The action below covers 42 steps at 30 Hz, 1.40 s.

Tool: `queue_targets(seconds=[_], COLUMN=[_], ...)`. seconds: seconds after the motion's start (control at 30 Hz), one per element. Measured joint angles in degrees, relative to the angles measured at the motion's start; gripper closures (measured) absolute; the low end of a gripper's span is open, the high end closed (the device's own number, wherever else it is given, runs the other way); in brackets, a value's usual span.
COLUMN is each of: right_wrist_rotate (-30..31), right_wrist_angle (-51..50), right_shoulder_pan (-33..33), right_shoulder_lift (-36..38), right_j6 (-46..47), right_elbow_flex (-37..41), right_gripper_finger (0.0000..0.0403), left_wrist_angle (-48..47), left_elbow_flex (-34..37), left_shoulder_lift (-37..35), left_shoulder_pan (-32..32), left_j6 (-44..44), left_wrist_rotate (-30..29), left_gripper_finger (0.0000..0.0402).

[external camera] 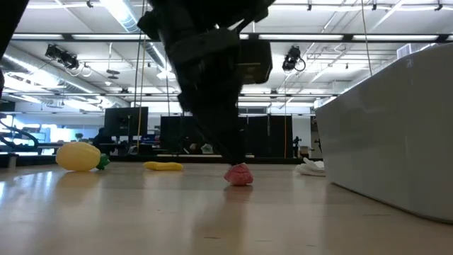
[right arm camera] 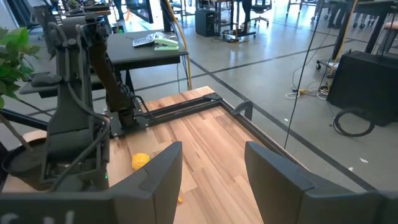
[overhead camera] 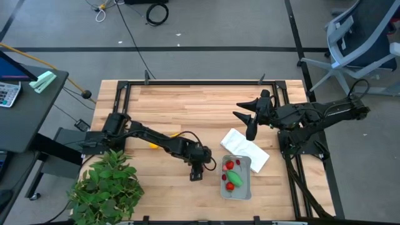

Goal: Pick and placing Produce into tupperware
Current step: Put the pink peach into the gray bin

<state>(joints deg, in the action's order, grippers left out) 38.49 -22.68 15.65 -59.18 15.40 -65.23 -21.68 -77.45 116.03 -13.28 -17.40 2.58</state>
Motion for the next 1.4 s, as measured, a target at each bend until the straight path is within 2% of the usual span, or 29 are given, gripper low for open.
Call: queue_targets(seconds=[1.03, 1.27, 1.4], right_wrist_rotate=[-0.01, -0.01, -0.01], right_wrist_angle=[0.0, -0.01, 0.0], right_shoulder_pan=[0.0, 0.01, 0.0], right_shoulder_lift=[0.0, 0.0, 0.0], right_j6=[-0.04, -0.03, -0.04], right_elbow_flex=[0.0, 0.0, 0.0], right_gripper_finger=[0.022, 0.022, 0.022], left_wrist_angle=[3.48, 2.54, 2.75], left_elbow_flex=[0.55, 0.55, 0.55], left_shoulder_lift=[2.27, 2.27, 2.27], left_shoulder_pan=[0.33, 0.31, 0.33], left_j6=[-0.99, -0.79, 0.67], left_wrist_rotate=[-1.62, -1.94, -2.09], left_gripper_finger=[0.0201, 0.0236, 0.029])
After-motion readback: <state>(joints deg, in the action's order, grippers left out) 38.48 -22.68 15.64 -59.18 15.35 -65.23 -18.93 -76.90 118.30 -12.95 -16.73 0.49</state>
